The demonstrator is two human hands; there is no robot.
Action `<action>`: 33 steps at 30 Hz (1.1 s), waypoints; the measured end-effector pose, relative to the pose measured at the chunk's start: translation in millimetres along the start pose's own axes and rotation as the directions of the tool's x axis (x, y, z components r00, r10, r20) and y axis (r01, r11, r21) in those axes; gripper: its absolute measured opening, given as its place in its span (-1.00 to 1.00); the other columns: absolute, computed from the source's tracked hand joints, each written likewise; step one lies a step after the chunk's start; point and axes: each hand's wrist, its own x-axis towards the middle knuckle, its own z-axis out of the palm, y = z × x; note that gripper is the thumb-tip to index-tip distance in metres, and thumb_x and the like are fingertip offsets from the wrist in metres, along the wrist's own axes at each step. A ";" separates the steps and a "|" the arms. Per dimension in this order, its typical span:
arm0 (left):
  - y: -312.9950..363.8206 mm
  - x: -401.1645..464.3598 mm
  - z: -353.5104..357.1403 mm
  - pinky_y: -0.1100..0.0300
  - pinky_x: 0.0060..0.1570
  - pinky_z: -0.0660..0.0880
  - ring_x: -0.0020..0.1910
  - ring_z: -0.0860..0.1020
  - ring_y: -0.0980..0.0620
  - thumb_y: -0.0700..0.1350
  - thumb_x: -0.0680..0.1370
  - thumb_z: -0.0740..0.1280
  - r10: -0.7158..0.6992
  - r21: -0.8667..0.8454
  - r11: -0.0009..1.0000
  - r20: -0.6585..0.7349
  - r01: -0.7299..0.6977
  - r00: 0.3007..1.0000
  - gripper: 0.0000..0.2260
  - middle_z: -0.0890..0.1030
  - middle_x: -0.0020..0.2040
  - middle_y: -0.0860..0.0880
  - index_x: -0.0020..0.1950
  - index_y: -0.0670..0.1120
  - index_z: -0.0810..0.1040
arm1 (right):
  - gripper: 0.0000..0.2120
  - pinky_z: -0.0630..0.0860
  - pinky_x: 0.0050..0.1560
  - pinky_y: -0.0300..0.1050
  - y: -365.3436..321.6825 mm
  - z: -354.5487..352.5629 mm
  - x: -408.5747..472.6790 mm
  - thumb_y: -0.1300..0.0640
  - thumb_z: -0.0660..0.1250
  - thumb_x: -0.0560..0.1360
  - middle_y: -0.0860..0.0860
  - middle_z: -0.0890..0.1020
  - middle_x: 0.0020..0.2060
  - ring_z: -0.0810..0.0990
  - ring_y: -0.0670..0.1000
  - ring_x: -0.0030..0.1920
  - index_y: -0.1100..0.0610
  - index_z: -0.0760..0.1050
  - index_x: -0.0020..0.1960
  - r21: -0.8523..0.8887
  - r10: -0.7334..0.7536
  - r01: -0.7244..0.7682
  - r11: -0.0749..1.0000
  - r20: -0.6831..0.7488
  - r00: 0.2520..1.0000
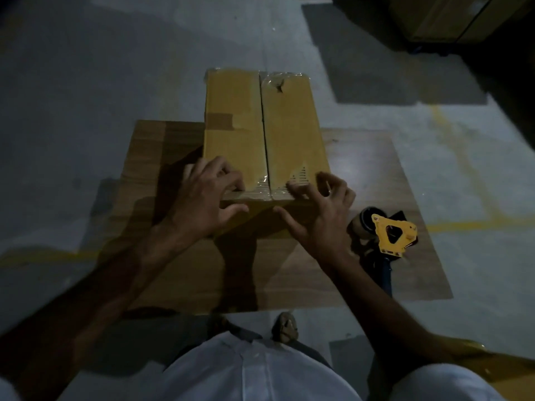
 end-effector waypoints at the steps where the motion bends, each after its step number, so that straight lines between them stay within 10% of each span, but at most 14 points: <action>1: 3.3 0.3 -0.5 0.03 0.12 0.31 0.09 0.34 0.12 0.16 0.40 0.55 -0.005 -0.018 1.000 -0.005 0.005 1.000 -0.69 0.50 0.10 0.09 0.06 0.10 0.62 | -0.50 0.33 0.23 -0.01 1.0 -1.6 -0.1 -0.41 0.45 0.42 0.08 0.31 0.41 0.26 0.16 0.36 -0.21 0.59 0.27 0.008 -0.014 0.014 1.000 0.004 1.000; 10: 33.3 8.3 17.5 0.07 0.03 0.30 0.06 0.45 -0.01 0.16 0.48 0.49 0.100 -0.056 0.994 0.027 -0.098 0.995 -0.72 0.53 0.07 0.01 0.08 0.03 0.69 | -0.60 0.59 0.10 0.14 22.6 -14.8 1.5 -0.18 0.38 0.50 0.07 0.42 0.39 0.35 0.19 0.30 -0.17 0.61 0.32 0.058 -0.168 0.162 0.985 0.123 0.978; 19: 22.5 3.2 3.9 0.02 0.19 0.30 0.22 0.38 0.11 -0.03 0.46 0.54 0.094 -0.045 0.995 0.080 -0.091 0.992 -0.66 0.51 0.23 0.13 0.21 0.15 0.60 | -0.25 0.58 0.29 0.06 51.7 -14.1 -3.7 -0.06 0.66 0.38 0.11 0.39 0.37 0.44 0.05 0.40 0.12 0.48 0.48 0.433 -0.325 0.231 0.871 0.156 0.933; 27: 36.2 -10.5 7.6 -0.16 0.28 0.46 0.30 0.46 0.01 0.03 0.48 0.53 0.123 -0.217 0.972 0.143 -0.090 0.982 -0.68 0.53 0.30 0.03 0.22 0.04 0.68 | -0.55 0.56 0.09 0.05 36.6 -8.8 -11.0 0.21 0.52 0.50 0.14 0.45 0.15 0.49 0.06 0.16 0.16 0.59 0.38 0.528 -0.493 0.355 0.772 0.144 0.858; 33: 47.1 -26.3 15.0 -0.15 0.29 0.49 0.34 0.51 -0.07 -0.21 0.49 0.56 0.064 -0.234 0.971 0.029 -0.056 0.998 -0.74 0.57 0.32 -0.09 0.17 -0.12 0.71 | -0.70 0.54 -0.14 -0.01 41.6 -16.7 42.3 -0.05 0.51 0.52 0.10 0.53 -0.01 0.48 0.02 0.01 0.03 0.71 0.20 0.353 -0.645 0.561 0.749 0.194 0.739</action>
